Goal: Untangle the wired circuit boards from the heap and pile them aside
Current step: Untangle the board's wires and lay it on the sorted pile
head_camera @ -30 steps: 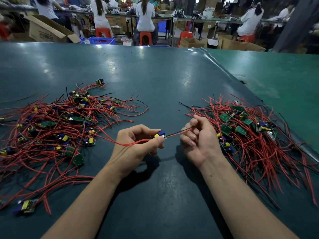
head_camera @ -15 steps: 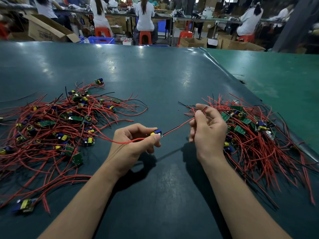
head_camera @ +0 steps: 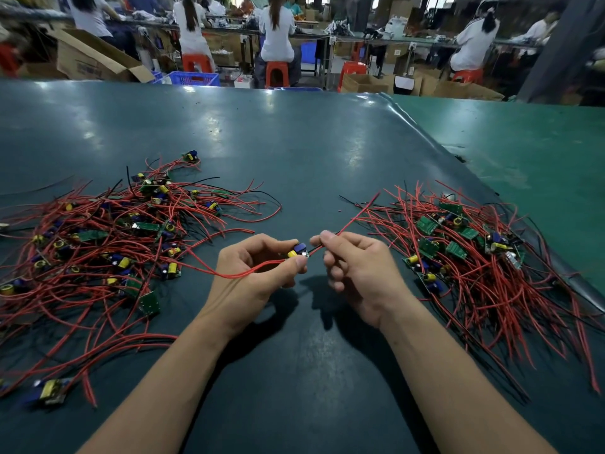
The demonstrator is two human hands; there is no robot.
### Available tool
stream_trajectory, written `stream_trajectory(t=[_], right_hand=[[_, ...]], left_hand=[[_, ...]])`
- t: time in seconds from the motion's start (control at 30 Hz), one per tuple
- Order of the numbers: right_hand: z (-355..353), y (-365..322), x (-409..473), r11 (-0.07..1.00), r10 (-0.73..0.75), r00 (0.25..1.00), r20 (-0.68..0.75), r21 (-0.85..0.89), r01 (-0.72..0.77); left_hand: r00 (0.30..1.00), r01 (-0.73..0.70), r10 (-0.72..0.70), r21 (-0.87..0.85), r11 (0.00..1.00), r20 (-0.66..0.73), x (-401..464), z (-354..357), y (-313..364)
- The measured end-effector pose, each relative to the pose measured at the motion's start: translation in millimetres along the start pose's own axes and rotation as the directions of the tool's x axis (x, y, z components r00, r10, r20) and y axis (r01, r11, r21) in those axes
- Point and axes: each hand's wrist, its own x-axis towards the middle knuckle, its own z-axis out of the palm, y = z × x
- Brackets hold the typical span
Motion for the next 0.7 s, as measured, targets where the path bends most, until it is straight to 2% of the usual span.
stream_trajectory(t=[0.1, 0.17, 0.27, 0.33, 0.4, 0.47, 0.53, 0.6, 0.7], right_hand=[[-5, -7, 5, 0.994, -0.096, 0.980, -0.176, 0.042, 0.105], [-11, -12, 8, 0.980, -0.165, 0.936, -0.313, 0.056, 0.191], [-25, -21, 10, 0.951, -0.168, 0.866, -0.471, 0.154, 0.269], [-33, -24, 10, 0.959, -0.200, 0.855, -0.478, 0.084, 0.272], [-28, -17, 8, 0.950, -0.311, 0.862, -0.401, -0.123, 0.286], [-17, -8, 6, 0.881, -0.444, 0.824, -0.351, -0.341, 0.329], [-10, -3, 5, 0.779, -0.570, 0.754, -0.325, -0.505, 0.371], [-11, -2, 6, 0.766, -0.596, 0.722, -0.352, -0.517, 0.381], [-16, -3, 7, 0.873, -0.468, 0.772, -0.429, -0.358, 0.331]], left_hand=[[1.000, -0.023, 0.023, -0.006, 1.000, -0.004, 1, -1, -1], [1.000, -0.028, 0.027, -0.018, 0.999, -0.015, 1, -1, -1], [0.995, -0.030, 0.015, -0.160, 0.987, -0.094, 5, -4, -1], [0.984, -0.043, -0.013, -0.311, 0.950, -0.176, 9, -9, -1], [0.974, -0.068, -0.014, -0.355, 0.932, -0.225, 12, -12, 1], [0.969, -0.079, -0.008, -0.343, 0.936, -0.245, 12, -11, 2], [0.963, -0.077, -0.015, -0.328, 0.941, -0.268, 10, -8, 2], [0.954, -0.062, -0.045, -0.341, 0.938, -0.298, 11, -8, 3], [0.966, -0.036, -0.091, -0.473, 0.881, -0.242, 14, -13, 6]])
